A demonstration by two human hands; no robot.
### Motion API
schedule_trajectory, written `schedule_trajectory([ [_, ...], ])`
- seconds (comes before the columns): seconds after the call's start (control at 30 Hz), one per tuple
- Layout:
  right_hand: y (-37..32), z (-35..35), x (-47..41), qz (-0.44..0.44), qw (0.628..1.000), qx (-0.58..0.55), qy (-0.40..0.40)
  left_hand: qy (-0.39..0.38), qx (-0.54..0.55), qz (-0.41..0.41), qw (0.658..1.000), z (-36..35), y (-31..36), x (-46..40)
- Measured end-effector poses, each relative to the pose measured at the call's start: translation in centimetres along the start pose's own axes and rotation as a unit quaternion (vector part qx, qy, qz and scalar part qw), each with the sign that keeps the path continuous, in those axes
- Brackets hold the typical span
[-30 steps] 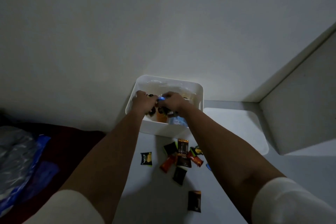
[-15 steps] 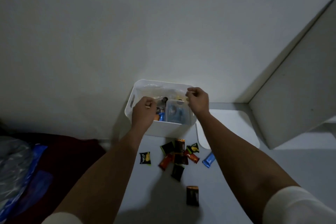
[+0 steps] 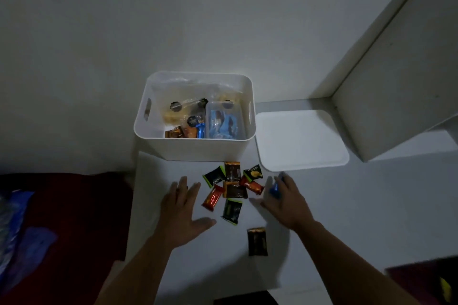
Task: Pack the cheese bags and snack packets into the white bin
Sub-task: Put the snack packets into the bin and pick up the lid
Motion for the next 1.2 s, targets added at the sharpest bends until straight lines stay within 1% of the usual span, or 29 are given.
schedule_trajectory([
  [0.07, -0.7, -0.9, 1.3, 0.028, 1.000, 0.009, -0.007, -0.024, -0.016, -0.003, 1.000, -1.5, 0.1, 0.0],
  [0.13, -0.9, -1.4, 2.7, 0.042, 0.999, -0.021, -0.010, -0.009, -0.016, -0.025, 1.000, -1.9, 1.1, 0.3],
  [0.2, -0.9, -2.8, 4.1, 0.066, 0.997, -0.031, -0.040, 0.011, -0.006, -0.053, 0.999, -2.0, 2.5, 0.8],
  [0.3, -1.3, -5.1, 6.4, 0.150, 0.985, 0.038, -0.077, 0.031, -0.005, -0.081, 0.996, -2.1, 3.8, 0.6],
  [0.4, -1.9, -6.7, 8.0, 0.214, 0.970, 0.087, -0.076, 0.042, -0.020, -0.100, 0.994, -2.1, 4.2, -0.7],
  [0.47, -2.2, -7.4, 8.2, 0.224, 0.970, 0.084, -0.047, 0.044, -0.028, -0.103, 0.993, -1.9, 4.4, -1.9],
  [0.57, -2.7, -7.3, 6.9, 0.205, 0.977, 0.053, 0.024, 0.047, -0.033, -0.115, 0.992, -1.7, 4.9, -3.6],
  [0.63, -2.9, -6.8, 5.2, 0.196, 0.977, 0.051, 0.059, 0.040, -0.049, -0.131, 0.989, -2.0, 5.5, -4.4],
  [0.7, -3.0, -6.4, 3.3, 0.194, 0.976, 0.057, 0.078, 0.035, -0.064, -0.154, 0.985, -2.4, 6.3, -5.1],
  [0.83, -3.9, -5.4, -0.2, 0.235, 0.965, 0.064, 0.099, 0.034, -0.065, -0.193, 0.978, -2.9, 7.5, -6.1],
  [0.97, -4.9, -6.0, -2.0, 0.290, 0.950, 0.087, 0.079, 0.083, -0.049, -0.196, 0.976, -2.7, 7.6, -6.2],
  [1.1, -4.5, -5.4, -2.4, 0.307, 0.939, 0.069, 0.135, 0.151, -0.058, -0.219, 0.962, -2.3, 8.0, -5.9],
  [1.2, -4.6, -5.0, -2.7, 0.309, 0.935, 0.067, 0.161, 0.166, -0.074, -0.241, 0.953, -2.5, 8.2, -5.7],
])
Point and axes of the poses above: each hand's wrist, its own x-axis away from the middle knuckle, its own z-axis out of the back of the hand, y = z × x, the point moved 10 cm from there along -x, towards the middle knuckle, and after that the axes turned 7 degrees about y, right-handed, at the moved point
